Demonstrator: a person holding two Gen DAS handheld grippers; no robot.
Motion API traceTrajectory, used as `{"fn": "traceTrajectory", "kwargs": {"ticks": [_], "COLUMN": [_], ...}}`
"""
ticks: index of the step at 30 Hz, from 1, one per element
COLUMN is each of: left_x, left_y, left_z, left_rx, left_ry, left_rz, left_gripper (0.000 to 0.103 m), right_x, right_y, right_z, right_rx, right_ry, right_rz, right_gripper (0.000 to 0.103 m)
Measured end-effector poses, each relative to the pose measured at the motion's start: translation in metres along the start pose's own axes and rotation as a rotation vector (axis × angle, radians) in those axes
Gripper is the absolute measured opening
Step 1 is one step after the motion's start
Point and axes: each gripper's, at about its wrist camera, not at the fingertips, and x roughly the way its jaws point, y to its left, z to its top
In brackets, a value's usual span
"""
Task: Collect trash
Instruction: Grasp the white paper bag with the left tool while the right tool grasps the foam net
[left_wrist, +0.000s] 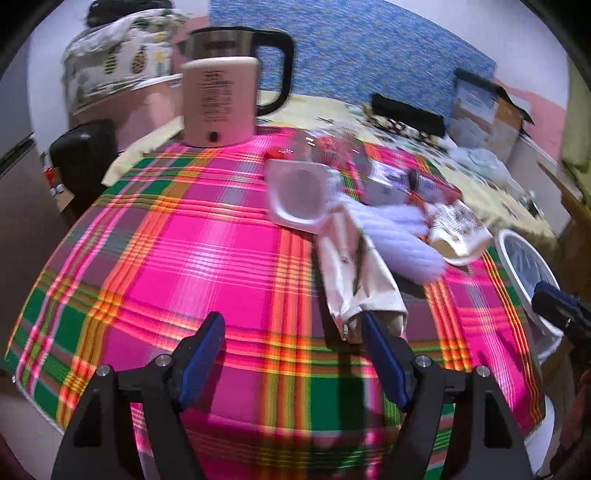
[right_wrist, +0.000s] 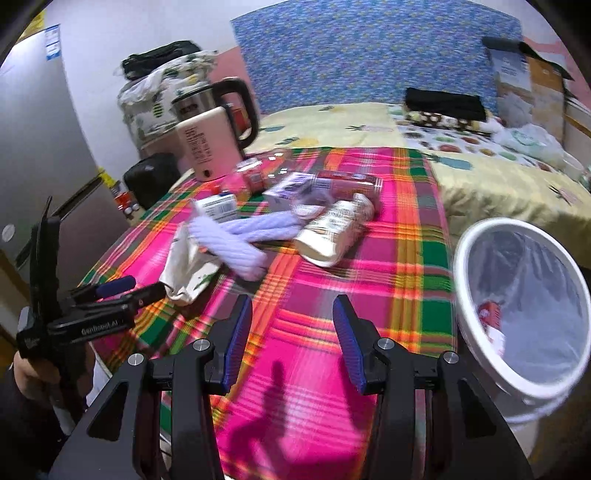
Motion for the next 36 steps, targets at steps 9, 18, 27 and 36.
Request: {"fn": "traceTrajectory", "kwargs": {"ticks": [9,18,27,36], "left_x": [-0.008,-0.007,-0.002,-0.010], "left_y": [0.006,0.016,0.026,0.033], "left_z": [0.011,0.017,0.018,0.014], "left_rx": [-0.037,-0.064,-0.073,-0.088], "left_ry": [-0.020,-0.029,-0.021,-0.034], "left_rz": [-0.086,-0.119,-0.111,-0.102], "left_gripper": [0.078,0.078,0.078,0.078], "right_x": [0.038,0.071,0.081,0.066], "right_y": [0.025,0.033,0.045,0.039], "right_z": [0.018,0.020,0.015,0.013], "right_rx": [-0.112,-0.185,-0.216,-0.176], "right_ry": [0.030,0.097,0.148,0.114], "right_rz": [0.053,0.066,0.124,0.110], "right_gripper": [0.047,0.047,0.031,0.019]}}
